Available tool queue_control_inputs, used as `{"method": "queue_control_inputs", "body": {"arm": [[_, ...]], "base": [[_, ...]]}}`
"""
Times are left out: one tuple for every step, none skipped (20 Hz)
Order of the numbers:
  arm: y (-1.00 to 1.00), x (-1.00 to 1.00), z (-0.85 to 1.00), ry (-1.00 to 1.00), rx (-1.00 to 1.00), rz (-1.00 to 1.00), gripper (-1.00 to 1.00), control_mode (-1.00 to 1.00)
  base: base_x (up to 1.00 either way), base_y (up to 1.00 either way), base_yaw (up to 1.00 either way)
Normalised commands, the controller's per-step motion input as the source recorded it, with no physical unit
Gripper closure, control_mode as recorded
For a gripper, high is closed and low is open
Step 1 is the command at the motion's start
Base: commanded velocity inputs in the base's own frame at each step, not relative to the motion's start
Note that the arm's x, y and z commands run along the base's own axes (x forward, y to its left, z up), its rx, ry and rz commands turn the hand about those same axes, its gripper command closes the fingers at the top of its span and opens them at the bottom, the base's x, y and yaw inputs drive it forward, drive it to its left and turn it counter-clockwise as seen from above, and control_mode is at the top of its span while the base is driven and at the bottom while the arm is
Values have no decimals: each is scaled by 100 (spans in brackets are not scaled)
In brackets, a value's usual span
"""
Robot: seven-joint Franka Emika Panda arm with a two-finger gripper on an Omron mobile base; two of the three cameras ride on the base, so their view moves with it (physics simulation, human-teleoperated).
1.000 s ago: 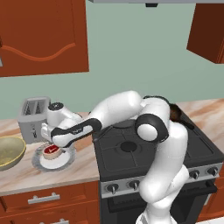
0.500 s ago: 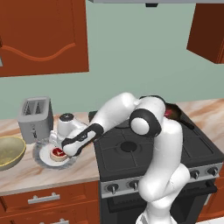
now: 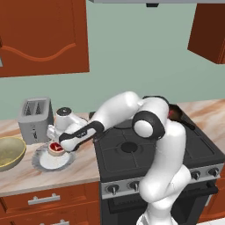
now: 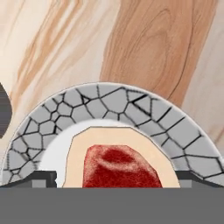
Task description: Place one of the steaks on the plate and the other in the bowl. Then place the bowl in the fridge.
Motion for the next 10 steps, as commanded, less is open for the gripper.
{"method": "queue_control_inputs", "body": {"arm": [[0, 34, 0, 19, 0, 0, -100, -100], [0, 35, -7, 32, 0, 0, -100, -100], [0, 23, -33, 51, 0, 0, -100, -100], [0, 11, -55, 59, 0, 1, -100, -100], [0, 13, -83, 63, 0, 0, -100, -100], [0, 26, -100, 62, 0, 0, -100, -100], [0, 41, -100, 55, -2, 0, -100, -100], [16, 61, -100, 44, -5, 0, -100, -100], [59, 61, -100, 23, -15, 0, -100, -100], [64, 52, -100, 17, -15, 1, -100, -100]], "base": [[0, 0, 0], [0, 0, 0], [0, 0, 0], [0, 0, 0], [0, 0, 0], [0, 0, 0], [0, 0, 0], [0, 0, 0], [0, 0, 0], [0, 0, 0]]}}
